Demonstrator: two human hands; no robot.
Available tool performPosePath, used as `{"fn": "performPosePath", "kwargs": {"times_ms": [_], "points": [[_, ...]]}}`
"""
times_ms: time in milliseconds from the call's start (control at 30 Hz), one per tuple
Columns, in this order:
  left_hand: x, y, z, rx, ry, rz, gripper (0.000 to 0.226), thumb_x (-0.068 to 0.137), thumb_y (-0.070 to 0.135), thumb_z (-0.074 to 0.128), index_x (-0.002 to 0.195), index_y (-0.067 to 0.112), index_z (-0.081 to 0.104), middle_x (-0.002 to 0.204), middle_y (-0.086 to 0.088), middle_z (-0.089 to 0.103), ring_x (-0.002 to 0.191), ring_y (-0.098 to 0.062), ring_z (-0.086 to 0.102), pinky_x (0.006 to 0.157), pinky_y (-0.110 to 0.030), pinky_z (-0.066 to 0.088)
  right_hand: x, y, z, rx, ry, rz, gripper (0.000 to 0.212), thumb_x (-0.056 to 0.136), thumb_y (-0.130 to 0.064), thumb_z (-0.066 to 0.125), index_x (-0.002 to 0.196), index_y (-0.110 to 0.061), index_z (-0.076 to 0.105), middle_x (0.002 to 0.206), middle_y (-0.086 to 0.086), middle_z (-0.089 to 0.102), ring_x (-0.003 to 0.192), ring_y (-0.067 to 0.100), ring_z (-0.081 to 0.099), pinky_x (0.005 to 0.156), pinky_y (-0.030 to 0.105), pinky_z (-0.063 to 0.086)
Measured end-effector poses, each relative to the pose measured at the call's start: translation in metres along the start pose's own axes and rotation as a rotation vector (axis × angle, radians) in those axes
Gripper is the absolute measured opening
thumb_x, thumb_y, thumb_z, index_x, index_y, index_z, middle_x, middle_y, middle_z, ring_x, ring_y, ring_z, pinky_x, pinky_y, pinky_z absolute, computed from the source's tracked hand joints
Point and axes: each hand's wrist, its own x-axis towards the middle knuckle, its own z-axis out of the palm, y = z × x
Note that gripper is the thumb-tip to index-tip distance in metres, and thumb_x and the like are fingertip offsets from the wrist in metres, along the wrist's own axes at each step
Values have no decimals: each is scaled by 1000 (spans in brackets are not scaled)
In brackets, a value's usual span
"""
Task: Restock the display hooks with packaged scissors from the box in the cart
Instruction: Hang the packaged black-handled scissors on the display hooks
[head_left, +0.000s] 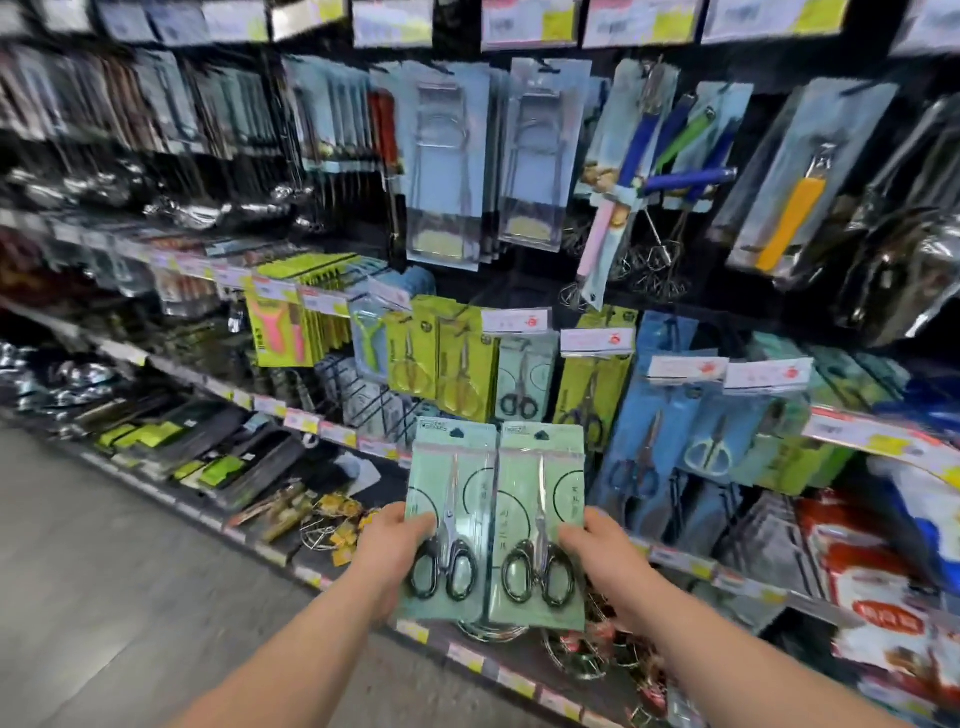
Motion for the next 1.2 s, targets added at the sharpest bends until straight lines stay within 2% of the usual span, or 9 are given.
{"fn": "performPosePath", "kwargs": {"times_ms": [67,267,433,533,667,833,967,1100,1200], "points": [[35,-5,-5,7,10,-14,69,64,38,61,126,7,55,120,-16,64,107,-36,62,95,-54,49,29,-13,2,7,15,-12,19,91,-20,49,101,-7,56,104,11,63,94,23,59,79,32,44],[90,32,-5,21,81,-33,65,73,32,64,130,3,51,126,-18,62,109,-35,62,97,-54,48,118,-49,0,43,30,-19,11,96,-17,43,89,-12,50,85,2,50,73,14,45,64,29,35],[112,68,13,64,96,-64,29,88,16,59,114,3,60,107,-16,69,96,-33,66,88,-46,55,174,-53,-1,27,5,-48,20,96,-18,45,113,-9,50,106,4,53,92,18,48,78,28,36],[128,76,22,62,85,-50,10,92,8,55,98,7,62,92,-13,70,83,-26,67,67,-33,55,192,-53,2,20,9,-45,24,95,-16,46,117,-8,52,111,7,56,96,21,53,74,28,37],[148,75,27,29,70,-57,13,91,10,56,101,5,62,97,-16,71,90,-30,67,80,-40,55,210,-51,4,42,16,-27,20,95,-15,47,112,-9,54,111,8,60,94,18,54,74,29,41],[171,77,31,-4,26,-77,4,93,10,55,91,11,58,87,-6,67,80,-17,62,62,-25,45,229,-54,6,19,49,19,45,96,-26,45,137,-7,40,129,8,50,119,24,48,94,35,38],[187,80,28,-2,-30,-71,12,92,9,56,83,18,55,89,-8,67,80,-17,61,69,-28,49,245,-58,9,14,113,37,42,95,-26,49,132,-7,47,132,9,54,113,23,51,91,30,40],[195,90,21,-2,-128,-68,23,94,4,53,77,19,48,72,4,54,65,-7,50,38,-9,40,262,-68,11,37,153,149,59,98,-32,43,147,-4,26,151,13,32,136,29,35,108,34,31],[208,90,14,-1,-155,-49,26,94,1,52,75,19,48,72,5,54,64,-6,50,35,-5,37,277,-68,11,79,203,189,61,97,-37,46,148,-8,28,153,11,31,137,31,34,111,38,32]]}}
